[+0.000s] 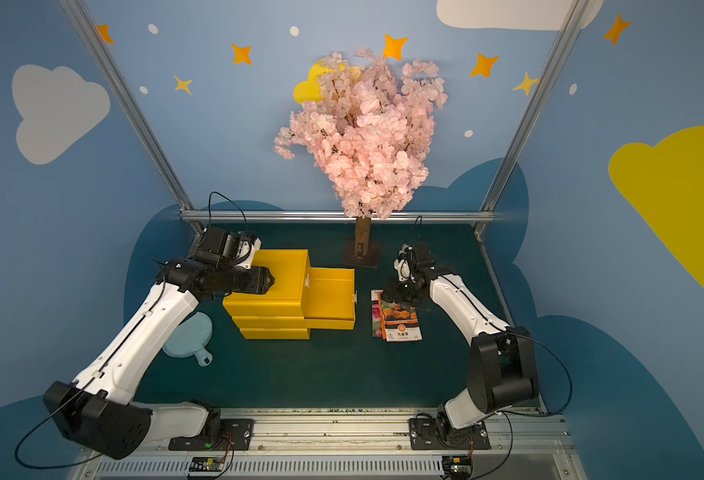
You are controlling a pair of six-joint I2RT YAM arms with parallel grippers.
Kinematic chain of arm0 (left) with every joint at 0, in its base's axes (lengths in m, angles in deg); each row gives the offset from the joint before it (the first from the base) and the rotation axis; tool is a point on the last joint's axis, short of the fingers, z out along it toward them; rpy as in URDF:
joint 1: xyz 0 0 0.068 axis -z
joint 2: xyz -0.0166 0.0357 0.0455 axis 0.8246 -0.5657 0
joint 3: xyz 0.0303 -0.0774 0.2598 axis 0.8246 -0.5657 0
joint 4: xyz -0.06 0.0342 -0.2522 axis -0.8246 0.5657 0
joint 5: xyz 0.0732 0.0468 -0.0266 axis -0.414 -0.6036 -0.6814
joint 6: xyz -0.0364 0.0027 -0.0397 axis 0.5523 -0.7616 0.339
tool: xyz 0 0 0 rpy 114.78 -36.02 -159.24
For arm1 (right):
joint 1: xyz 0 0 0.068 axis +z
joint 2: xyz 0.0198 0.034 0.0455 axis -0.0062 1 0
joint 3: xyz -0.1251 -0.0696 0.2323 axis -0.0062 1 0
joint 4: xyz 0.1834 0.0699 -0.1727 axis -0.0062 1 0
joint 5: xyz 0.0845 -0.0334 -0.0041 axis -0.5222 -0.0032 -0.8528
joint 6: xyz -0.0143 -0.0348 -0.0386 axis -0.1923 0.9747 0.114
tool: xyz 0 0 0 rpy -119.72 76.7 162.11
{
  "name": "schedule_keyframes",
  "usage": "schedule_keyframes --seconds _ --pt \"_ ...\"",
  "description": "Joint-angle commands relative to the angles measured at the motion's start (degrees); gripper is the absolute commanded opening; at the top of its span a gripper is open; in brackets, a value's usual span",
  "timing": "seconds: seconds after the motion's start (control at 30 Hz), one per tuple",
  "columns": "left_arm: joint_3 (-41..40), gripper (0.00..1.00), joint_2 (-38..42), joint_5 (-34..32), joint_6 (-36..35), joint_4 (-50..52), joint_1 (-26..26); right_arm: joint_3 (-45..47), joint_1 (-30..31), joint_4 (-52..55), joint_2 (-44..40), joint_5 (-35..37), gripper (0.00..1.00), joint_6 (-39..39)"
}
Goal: Take the seed bags out of the drawer
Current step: Close the drawer in the storage box.
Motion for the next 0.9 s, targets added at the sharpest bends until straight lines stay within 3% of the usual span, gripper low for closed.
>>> schedule_keyframes --seconds 0.0,0.87 --pt "-2.09 0.66 0.23 0.0 0.8 4.5 0.1 0.73 2.39 -3.16 -0.96 -3.55 0.54 -3.24" --pt "-2.05 0.66 1.05 -0.62 0.57 4.68 0.1 -6.78 13.41 -5.92 7.54 -5.05 0.54 -7.54"
